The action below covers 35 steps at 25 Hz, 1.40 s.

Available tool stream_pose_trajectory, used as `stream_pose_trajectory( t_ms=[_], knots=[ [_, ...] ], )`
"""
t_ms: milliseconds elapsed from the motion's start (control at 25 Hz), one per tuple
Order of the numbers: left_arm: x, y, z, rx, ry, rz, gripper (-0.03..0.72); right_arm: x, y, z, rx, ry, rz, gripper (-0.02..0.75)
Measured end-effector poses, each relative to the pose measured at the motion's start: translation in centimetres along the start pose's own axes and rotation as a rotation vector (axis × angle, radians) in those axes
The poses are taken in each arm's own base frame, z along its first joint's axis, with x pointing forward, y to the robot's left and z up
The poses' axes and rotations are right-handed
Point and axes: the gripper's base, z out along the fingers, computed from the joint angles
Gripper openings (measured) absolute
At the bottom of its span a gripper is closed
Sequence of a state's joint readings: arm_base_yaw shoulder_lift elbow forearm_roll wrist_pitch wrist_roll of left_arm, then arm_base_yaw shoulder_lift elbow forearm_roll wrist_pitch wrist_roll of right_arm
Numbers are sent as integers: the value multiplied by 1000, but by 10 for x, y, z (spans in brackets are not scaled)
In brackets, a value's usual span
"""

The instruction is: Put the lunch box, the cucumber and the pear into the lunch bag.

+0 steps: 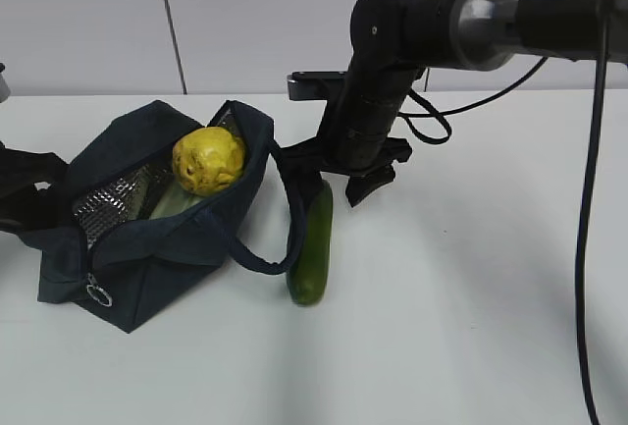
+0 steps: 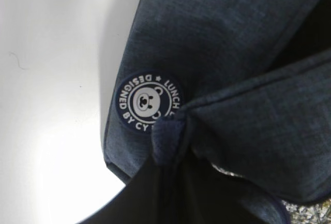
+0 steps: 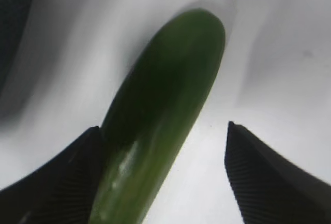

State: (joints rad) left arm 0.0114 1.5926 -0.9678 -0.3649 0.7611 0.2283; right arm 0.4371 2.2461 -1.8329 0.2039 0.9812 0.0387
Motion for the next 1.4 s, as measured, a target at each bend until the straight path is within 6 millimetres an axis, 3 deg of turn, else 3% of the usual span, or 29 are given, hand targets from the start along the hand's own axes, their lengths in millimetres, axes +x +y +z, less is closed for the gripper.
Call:
stream_pose_trajectory(
  t_ms=[360,520,760,1240,1400],
  knots=[
    [0,0,0,0,-1,-24,1,1,-3,26,-9,19,28,571],
    [0,0,0,0,-1,-24,1,1,-4,26,-2,18,23,559],
    [0,0,0,0,-1,-26,1,3,-6,26,28,35,2,435],
    [0,-2,0,22,2,-48,1,6,-9,25,59,77,-33,380],
    [0,-4,-9,23,-31,-42,1,8,-9,20,70,98,-48,380]
  ],
)
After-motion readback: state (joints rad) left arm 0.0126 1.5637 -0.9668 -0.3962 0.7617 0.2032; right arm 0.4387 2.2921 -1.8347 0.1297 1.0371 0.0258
